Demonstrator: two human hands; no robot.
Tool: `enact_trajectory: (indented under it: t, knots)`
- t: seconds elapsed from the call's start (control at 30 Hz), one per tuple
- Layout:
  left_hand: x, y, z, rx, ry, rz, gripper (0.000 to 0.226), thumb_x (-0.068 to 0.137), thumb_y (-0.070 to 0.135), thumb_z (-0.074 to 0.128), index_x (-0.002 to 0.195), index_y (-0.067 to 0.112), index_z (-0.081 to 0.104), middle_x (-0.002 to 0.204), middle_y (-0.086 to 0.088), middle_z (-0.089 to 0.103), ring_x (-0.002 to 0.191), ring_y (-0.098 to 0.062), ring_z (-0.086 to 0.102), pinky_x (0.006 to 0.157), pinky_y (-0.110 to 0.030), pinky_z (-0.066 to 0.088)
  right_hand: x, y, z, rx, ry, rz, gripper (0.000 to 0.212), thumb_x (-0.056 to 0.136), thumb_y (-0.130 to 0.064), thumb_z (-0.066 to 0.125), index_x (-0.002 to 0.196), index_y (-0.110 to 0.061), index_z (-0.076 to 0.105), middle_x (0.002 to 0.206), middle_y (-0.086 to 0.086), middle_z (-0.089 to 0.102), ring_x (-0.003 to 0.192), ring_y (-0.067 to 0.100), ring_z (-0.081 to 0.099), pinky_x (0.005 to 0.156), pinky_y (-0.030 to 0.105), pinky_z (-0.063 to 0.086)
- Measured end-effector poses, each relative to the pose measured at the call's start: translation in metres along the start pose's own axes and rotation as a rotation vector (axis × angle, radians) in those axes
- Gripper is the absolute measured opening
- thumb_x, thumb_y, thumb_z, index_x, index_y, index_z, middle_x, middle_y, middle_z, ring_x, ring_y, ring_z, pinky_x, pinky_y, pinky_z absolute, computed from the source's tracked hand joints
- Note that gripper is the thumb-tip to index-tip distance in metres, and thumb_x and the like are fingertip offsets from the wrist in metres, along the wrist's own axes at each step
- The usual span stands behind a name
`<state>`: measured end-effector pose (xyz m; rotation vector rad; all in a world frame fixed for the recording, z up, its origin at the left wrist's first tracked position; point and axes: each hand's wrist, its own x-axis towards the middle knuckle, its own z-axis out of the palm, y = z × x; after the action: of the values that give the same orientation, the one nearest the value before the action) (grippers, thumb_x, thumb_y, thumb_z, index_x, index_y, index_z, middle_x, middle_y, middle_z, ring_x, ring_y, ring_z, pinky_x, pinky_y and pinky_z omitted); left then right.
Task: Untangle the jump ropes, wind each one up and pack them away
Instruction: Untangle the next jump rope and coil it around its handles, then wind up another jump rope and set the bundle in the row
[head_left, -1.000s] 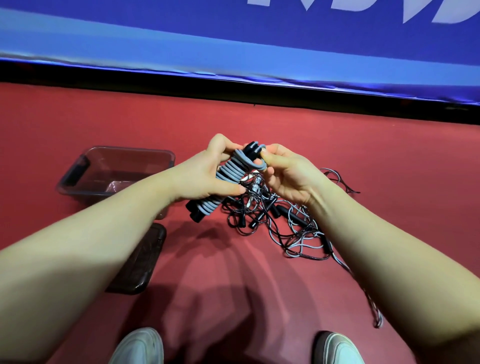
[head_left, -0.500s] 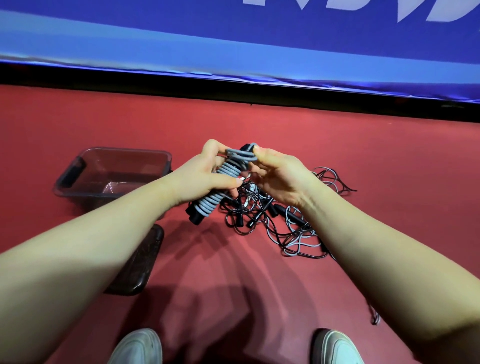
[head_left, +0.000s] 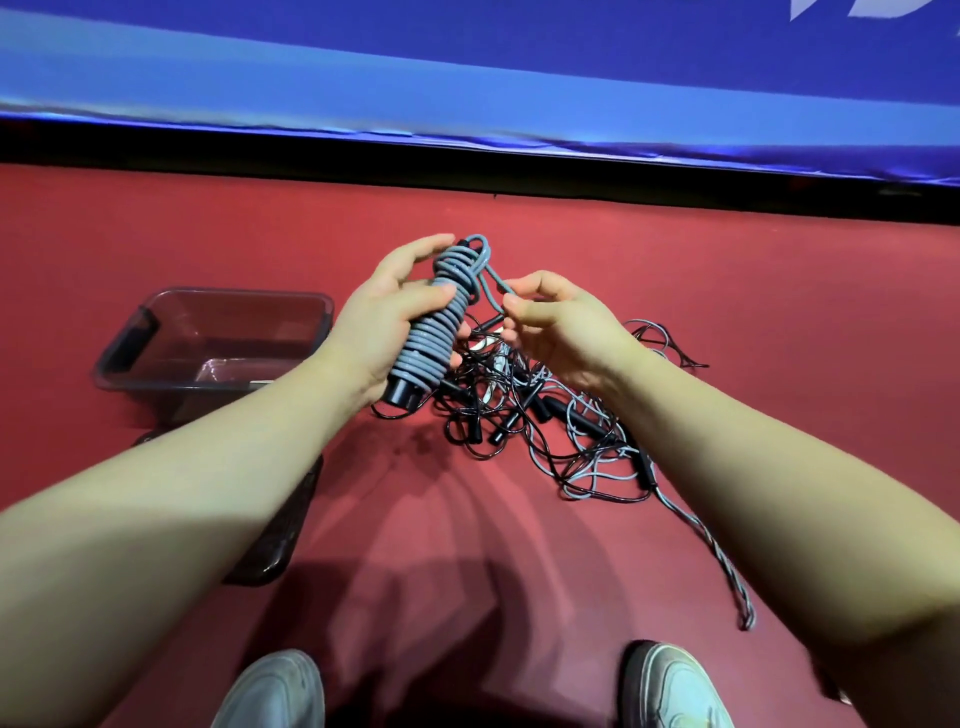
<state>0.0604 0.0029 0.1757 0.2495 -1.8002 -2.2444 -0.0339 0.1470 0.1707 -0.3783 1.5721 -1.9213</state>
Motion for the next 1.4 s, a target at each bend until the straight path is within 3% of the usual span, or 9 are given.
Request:
enact_trajectory:
  t: [0.17,0.3,0.4,0.57,0.7,0.97,1.13,1.27,1.4]
  knots:
    - [0.002,0.003,0.014,-0.152,0.127,-0.157,0.027,0.091,0.001,0.051,0.116,0.011,0.054,0.084,-0.017,0.064,0.060,-0.025,0.065,0.052,-0.036,0.056,-0.001,0.020,-0.001,0.056,0.027,0.002,0.021,0.089,0.007,0.053,0.079,-0.011,0.054,0.065,0.002,0.056,0.046,0.003,0.053,0.044,0.013,0.038]
    - [0.004,0.000,0.016,-0.188,0.117,-0.245,0.012,0.093,0.002,0.048,0.089,0.006,0.058,0.068,-0.011,0.068,0.066,-0.023,0.066,0.064,-0.033,0.057,0.000,0.023,-0.007,-0.283,0.124,-0.175,0.019,0.086,0.003,0.060,0.079,-0.015,0.058,0.076,0.006,0.058,0.060,0.005,0.053,0.062,0.015,0.043]
    - [0.006,-0.009,0.017,-0.157,0.091,-0.312,0.017,0.094,0.005,0.045,0.091,0.008,0.062,0.067,-0.004,0.068,0.062,-0.016,0.065,0.059,-0.026,0.056,-0.001,0.020,-0.015,-0.405,0.114,-0.195,0.014,0.088,-0.002,0.060,0.086,-0.015,0.059,0.074,-0.002,0.059,0.061,0.000,0.053,0.061,0.011,0.042]
    - [0.008,-0.029,0.037,-0.237,0.052,-0.461,0.020,0.098,0.008,0.040,0.095,0.008,0.060,0.065,-0.005,0.067,0.053,-0.016,0.065,0.051,-0.027,0.056,-0.008,0.024,-0.033,-0.473,0.124,-0.068,0.010,0.092,-0.008,0.057,0.092,-0.018,0.056,0.079,-0.002,0.058,0.068,0.009,0.054,0.068,0.021,0.046]
    - [0.009,-0.049,0.070,-0.226,0.059,-0.505,0.019,0.098,0.007,0.040,0.091,0.010,0.058,0.067,-0.005,0.064,0.055,-0.015,0.064,0.053,-0.026,0.056,-0.025,0.026,-0.051,-0.444,0.112,0.070,0.022,0.092,-0.006,0.056,0.112,-0.012,0.049,0.084,0.003,0.055,0.067,0.011,0.054,0.056,0.017,0.048]
    - [0.011,-0.099,0.167,-0.086,0.022,-0.783,0.017,0.094,0.005,0.051,0.079,0.013,0.052,0.077,-0.003,0.056,0.070,-0.015,0.055,0.080,-0.031,0.049,-0.085,0.025,-0.143,-0.496,0.154,0.202,0.040,0.089,0.008,0.053,0.125,-0.010,0.046,0.081,-0.006,0.055,0.066,0.008,0.053,0.061,0.022,0.049]
    - [0.025,-0.137,0.240,0.151,-0.089,-0.831,0.020,0.091,0.009,0.058,0.073,0.016,0.053,0.058,0.004,0.057,0.060,-0.007,0.050,0.058,-0.017,0.044,-0.115,0.036,-0.219,-0.471,0.313,0.259,0.046,0.088,0.009,0.052,0.130,-0.008,0.043,0.089,-0.001,0.054,0.075,0.010,0.054,0.070,0.026,0.051]
    - [0.020,-0.179,0.297,0.190,-0.139,-0.847,0.006,0.090,0.005,0.059,0.096,0.006,0.060,0.073,-0.001,0.058,0.064,-0.008,0.053,0.062,-0.020,0.048,-0.139,0.054,-0.274,-0.469,0.407,0.361,0.046,0.087,0.006,0.055,0.130,-0.007,0.043,0.090,0.000,0.054,0.075,0.013,0.055,0.066,0.028,0.051]
    - [0.001,-0.231,0.331,0.232,-0.210,-0.899,0.028,0.090,0.000,0.059,0.118,-0.002,0.058,0.094,-0.008,0.060,0.075,-0.013,0.057,0.077,-0.024,0.049,-0.162,0.092,-0.315,-0.601,0.437,0.503,0.052,0.083,-0.005,0.065,0.130,-0.012,0.043,0.106,0.011,0.061,0.084,0.024,0.061,0.067,0.036,0.052]
